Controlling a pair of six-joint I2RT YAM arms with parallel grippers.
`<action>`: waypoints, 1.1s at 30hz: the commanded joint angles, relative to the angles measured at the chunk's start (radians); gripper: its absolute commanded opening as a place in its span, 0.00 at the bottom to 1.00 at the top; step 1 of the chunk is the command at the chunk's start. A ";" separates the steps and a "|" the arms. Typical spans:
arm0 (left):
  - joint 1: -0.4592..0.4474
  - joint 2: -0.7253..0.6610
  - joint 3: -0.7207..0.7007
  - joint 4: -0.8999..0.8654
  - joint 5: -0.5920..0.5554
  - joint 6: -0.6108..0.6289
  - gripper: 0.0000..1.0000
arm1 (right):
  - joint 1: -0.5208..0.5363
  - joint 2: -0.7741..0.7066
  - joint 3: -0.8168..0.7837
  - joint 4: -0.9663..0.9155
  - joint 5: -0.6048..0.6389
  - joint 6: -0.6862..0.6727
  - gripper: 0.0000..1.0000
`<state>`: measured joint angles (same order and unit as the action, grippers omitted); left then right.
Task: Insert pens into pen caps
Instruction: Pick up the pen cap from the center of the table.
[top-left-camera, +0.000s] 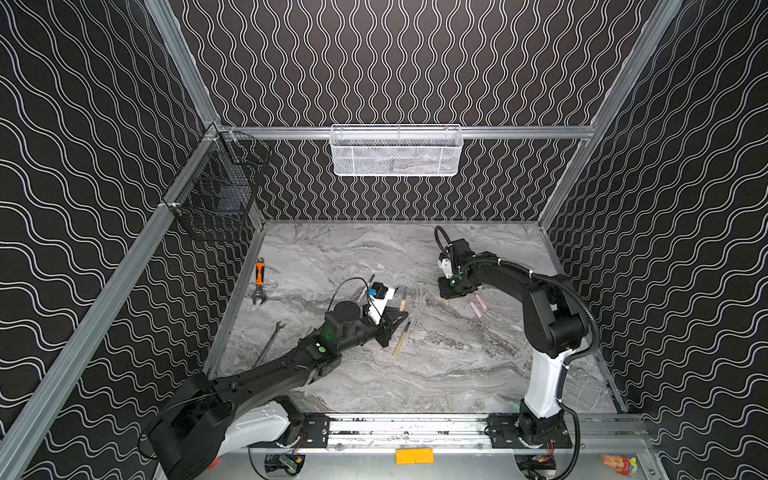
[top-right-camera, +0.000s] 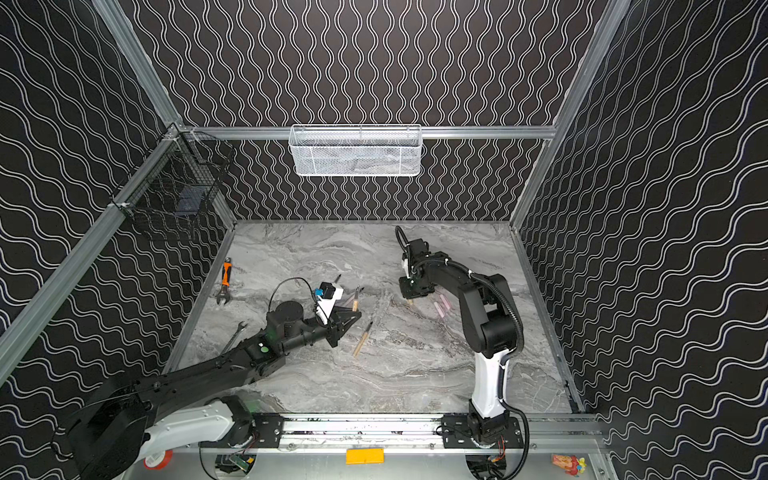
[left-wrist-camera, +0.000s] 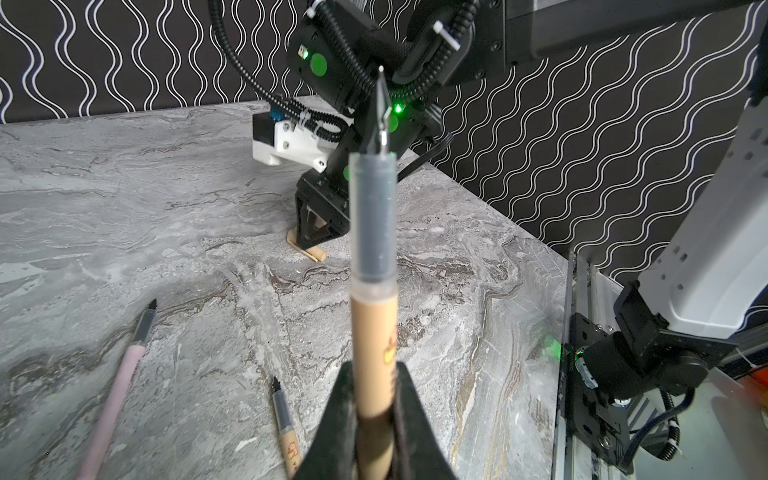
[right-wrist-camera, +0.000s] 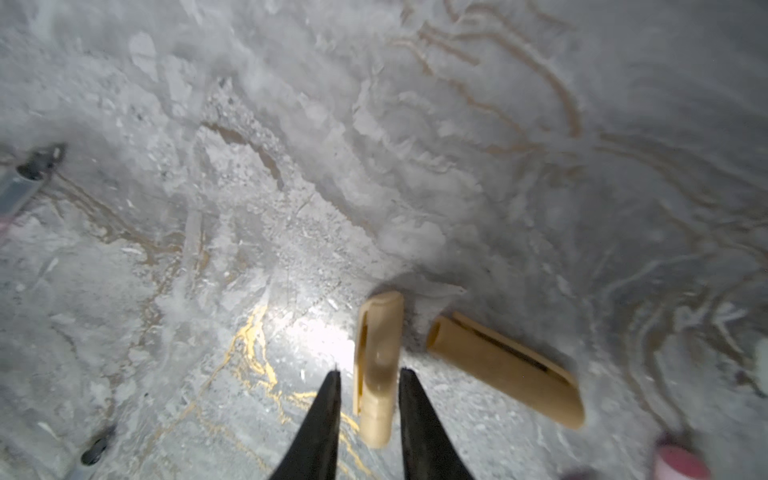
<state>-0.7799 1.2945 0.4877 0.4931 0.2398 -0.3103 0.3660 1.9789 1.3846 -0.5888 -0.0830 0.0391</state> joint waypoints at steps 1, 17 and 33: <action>-0.002 0.005 0.005 0.023 0.001 0.004 0.10 | -0.006 0.003 0.014 -0.019 0.012 0.009 0.26; -0.003 0.007 0.002 0.022 -0.004 0.004 0.10 | 0.001 0.055 0.008 -0.020 0.052 0.015 0.21; -0.004 0.011 0.003 0.035 -0.025 0.023 0.09 | 0.024 -0.073 -0.038 0.053 0.036 0.050 0.15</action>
<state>-0.7830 1.3045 0.4877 0.4938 0.2211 -0.3096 0.3824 1.9640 1.3655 -0.5850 -0.0376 0.0650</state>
